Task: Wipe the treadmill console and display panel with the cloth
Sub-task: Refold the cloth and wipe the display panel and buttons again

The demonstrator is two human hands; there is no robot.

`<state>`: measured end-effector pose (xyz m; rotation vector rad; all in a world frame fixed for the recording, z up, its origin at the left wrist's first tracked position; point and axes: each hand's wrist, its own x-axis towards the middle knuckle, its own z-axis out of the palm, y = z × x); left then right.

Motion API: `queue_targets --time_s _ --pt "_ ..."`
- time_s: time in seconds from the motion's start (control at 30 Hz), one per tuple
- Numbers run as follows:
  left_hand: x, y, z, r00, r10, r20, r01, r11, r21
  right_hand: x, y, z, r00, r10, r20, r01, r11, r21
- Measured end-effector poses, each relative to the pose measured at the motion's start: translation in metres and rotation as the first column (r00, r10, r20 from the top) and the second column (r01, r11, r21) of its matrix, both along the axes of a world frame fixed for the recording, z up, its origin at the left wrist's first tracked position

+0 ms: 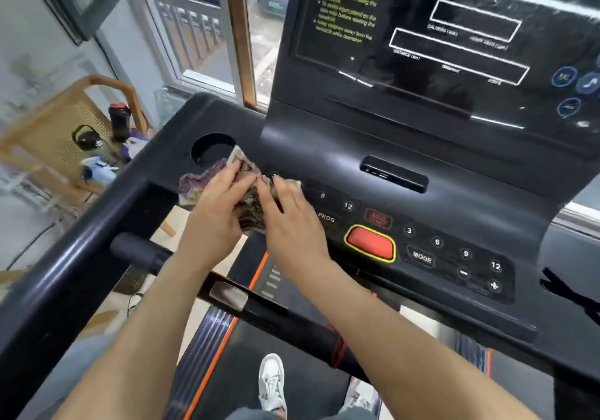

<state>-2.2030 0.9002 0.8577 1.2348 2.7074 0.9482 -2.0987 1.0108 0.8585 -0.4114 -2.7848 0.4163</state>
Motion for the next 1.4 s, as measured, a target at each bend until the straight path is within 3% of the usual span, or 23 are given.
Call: queue_targets --time_s 0.23,0.3,0.37,0.57,0.67,0.93,1.17,1.4 --pt "0.032 0.012 -0.004 0.981 0.182 -0.060 -0.183 0.983 -0.017 0.000 0.009 0.005 0.999 0.043 0.004 -0.043 0.999 -0.034" --pt "0.045 0.007 -0.011 0.971 0.235 -0.045 -0.236 0.971 -0.032 0.008 0.012 0.013 0.999 0.000 -0.040 -0.005 0.993 -0.117" --pt "0.061 0.004 -0.017 0.958 0.287 -0.018 -0.288 0.956 -0.061 0.017 0.013 0.018 0.993 -0.073 -0.095 0.065 0.994 -0.089" --pt "0.124 0.027 -0.019 0.996 0.073 -0.048 -0.076 0.995 -0.072 0.025 0.019 0.009 0.969 -0.036 -0.245 0.031 0.999 -0.027" --pt "0.132 0.034 -0.016 0.997 0.078 -0.027 -0.081 0.989 -0.121 0.041 0.035 0.009 0.980 -0.023 -0.197 0.019 1.000 -0.023" --pt "0.186 0.054 -0.014 0.991 -0.092 -0.101 0.064 0.967 -0.246 0.119 0.070 -0.005 0.980 -0.131 -0.148 0.135 0.991 0.020" --pt "0.263 0.098 -0.005 0.934 -0.308 -0.181 0.228 0.904 -0.362 0.220 0.099 -0.009 0.962 -0.272 0.031 0.266 0.956 0.127" --pt "0.331 0.142 -0.002 0.849 -0.463 -0.255 0.368 0.864 -0.344 0.307 0.129 -0.004 0.895 -0.445 0.030 0.441 0.893 0.088"
